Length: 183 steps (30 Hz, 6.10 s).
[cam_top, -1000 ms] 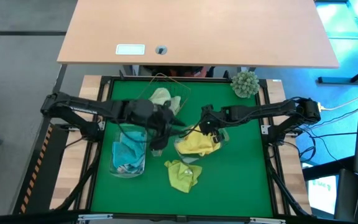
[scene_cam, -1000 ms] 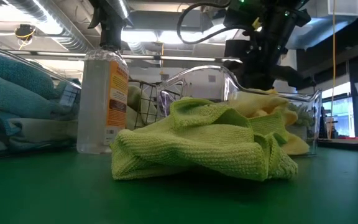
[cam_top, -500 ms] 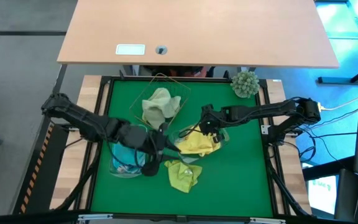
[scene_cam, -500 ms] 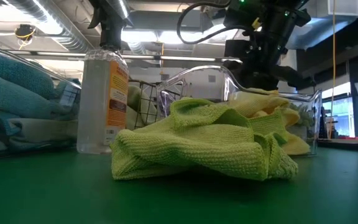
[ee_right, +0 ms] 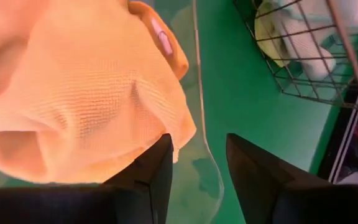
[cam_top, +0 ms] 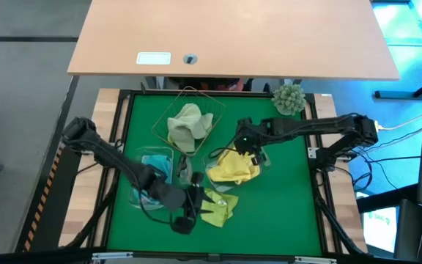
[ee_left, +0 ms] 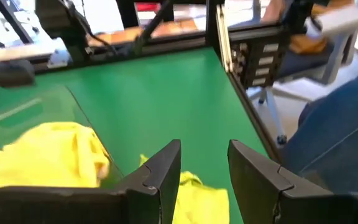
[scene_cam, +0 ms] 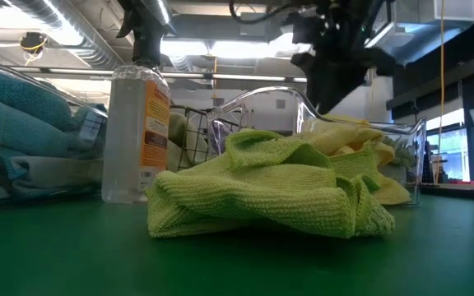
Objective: Sort microfiber towel by color & place in baskets
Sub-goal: Put the yellow microfiber towel into the right transparent bin, then put the green microfiber towel into the wire basket
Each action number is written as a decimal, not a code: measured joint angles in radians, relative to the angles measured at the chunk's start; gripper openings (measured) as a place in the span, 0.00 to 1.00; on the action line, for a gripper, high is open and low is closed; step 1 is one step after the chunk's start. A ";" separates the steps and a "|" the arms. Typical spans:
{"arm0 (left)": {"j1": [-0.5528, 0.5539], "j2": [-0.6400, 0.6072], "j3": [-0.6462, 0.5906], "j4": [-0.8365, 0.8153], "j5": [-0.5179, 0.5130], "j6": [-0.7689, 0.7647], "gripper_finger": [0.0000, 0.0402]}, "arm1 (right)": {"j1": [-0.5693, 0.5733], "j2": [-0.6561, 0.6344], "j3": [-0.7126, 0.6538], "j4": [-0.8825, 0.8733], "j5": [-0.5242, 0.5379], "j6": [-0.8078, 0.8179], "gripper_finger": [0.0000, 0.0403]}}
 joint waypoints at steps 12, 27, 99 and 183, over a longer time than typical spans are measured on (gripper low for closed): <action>-0.063 0.166 0.000 -0.001 -0.021 -0.091 0.32 | 0.000 -0.003 0.184 -0.217 -0.001 0.065 0.37; -0.071 0.304 -0.001 -0.004 -0.127 -0.111 0.32 | 0.190 -0.011 0.233 -0.234 0.000 0.159 0.37; -0.004 0.285 -0.003 0.132 0.016 -0.416 0.00 | 0.548 -0.793 -0.330 0.176 0.238 0.487 0.37; 0.742 -0.193 0.000 -0.387 0.013 -0.179 0.00 | -0.080 -1.518 -1.218 0.861 -0.139 0.532 0.37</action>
